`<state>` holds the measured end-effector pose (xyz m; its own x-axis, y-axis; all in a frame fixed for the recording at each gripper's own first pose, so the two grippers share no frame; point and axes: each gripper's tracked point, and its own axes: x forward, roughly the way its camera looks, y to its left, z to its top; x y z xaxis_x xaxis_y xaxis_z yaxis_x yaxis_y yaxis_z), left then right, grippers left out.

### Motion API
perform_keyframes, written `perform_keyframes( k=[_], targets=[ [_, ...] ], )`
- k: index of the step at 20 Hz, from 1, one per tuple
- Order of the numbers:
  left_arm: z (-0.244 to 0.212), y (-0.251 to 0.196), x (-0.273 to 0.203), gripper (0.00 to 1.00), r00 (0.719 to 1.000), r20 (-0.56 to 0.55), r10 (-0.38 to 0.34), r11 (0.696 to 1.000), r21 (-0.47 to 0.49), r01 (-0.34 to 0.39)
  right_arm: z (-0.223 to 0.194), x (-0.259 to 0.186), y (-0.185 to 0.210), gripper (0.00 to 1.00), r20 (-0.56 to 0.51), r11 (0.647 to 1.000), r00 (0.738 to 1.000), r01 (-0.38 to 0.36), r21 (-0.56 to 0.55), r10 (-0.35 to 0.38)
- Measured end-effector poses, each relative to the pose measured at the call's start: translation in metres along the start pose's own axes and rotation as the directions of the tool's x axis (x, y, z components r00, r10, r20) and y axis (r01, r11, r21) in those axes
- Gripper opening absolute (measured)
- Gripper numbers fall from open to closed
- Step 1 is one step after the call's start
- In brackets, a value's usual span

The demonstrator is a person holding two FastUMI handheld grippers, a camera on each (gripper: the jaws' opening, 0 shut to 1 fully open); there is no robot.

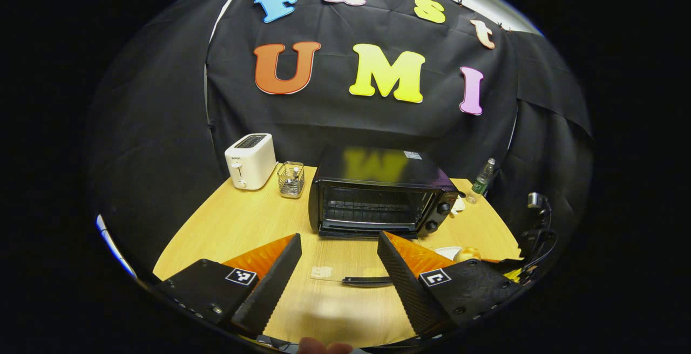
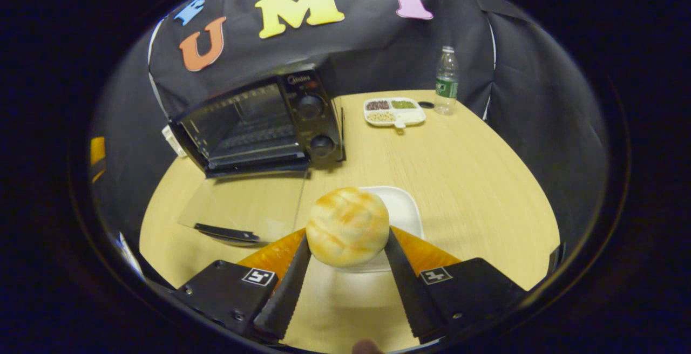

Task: Open the electric oven with the left hand, put the food in, and close the electric oven.

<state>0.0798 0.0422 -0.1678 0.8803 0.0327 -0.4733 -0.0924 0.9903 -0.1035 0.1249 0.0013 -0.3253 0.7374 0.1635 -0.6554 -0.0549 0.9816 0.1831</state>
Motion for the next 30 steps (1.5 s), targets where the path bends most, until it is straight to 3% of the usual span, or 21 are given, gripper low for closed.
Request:
perform_keyframes(
  k=[5,9,14,19,26,27,29,30],
  targets=[
    [-0.001,0.037,-0.014,0.94,1.000,0.000,-0.013,1.000,0.021,0.013,0.048,-0.003,0.073,0.81,0.114,0.997,0.991,-0.078,0.010,0.076],
    [-0.006,0.074,-0.027,0.94,1.000,-0.009,0.016,0.999,0.043,-0.016,0.069,0.034,0.121,0.82,0.158,0.992,0.982,-0.115,0.051,0.106],
    [-0.019,0.112,-0.040,0.94,0.997,-0.054,0.049,0.997,0.061,-0.046,0.074,0.092,0.162,0.81,0.193,0.974,0.976,-0.133,0.184,0.096],
    [-0.030,0.136,-0.045,0.94,0.994,-0.095,0.055,0.995,0.085,-0.047,0.091,0.142,0.173,0.81,0.259,0.955,0.966,-0.099,0.280,0.025],
    [-0.047,0.154,-0.045,0.94,0.990,-0.133,0.052,0.994,0.100,-0.039,0.108,0.188,0.169,0.81,0.297,0.948,0.953,-0.038,0.316,-0.061],
    [-0.047,0.155,-0.046,0.84,0.989,-0.137,0.052,0.994,0.101,-0.038,0.110,0.191,0.170,0.82,0.301,0.949,0.951,-0.037,0.314,-0.063],
    [-0.049,0.156,-0.047,0.84,0.989,-0.141,0.049,0.994,0.102,-0.035,0.109,0.193,0.174,0.87,0.301,0.951,0.952,-0.045,0.305,-0.051],
    [-0.050,0.157,-0.046,0.94,0.989,-0.143,0.046,0.994,0.100,-0.032,0.109,0.193,0.177,0.89,0.302,0.952,0.952,-0.052,0.300,-0.043]
  ],
)
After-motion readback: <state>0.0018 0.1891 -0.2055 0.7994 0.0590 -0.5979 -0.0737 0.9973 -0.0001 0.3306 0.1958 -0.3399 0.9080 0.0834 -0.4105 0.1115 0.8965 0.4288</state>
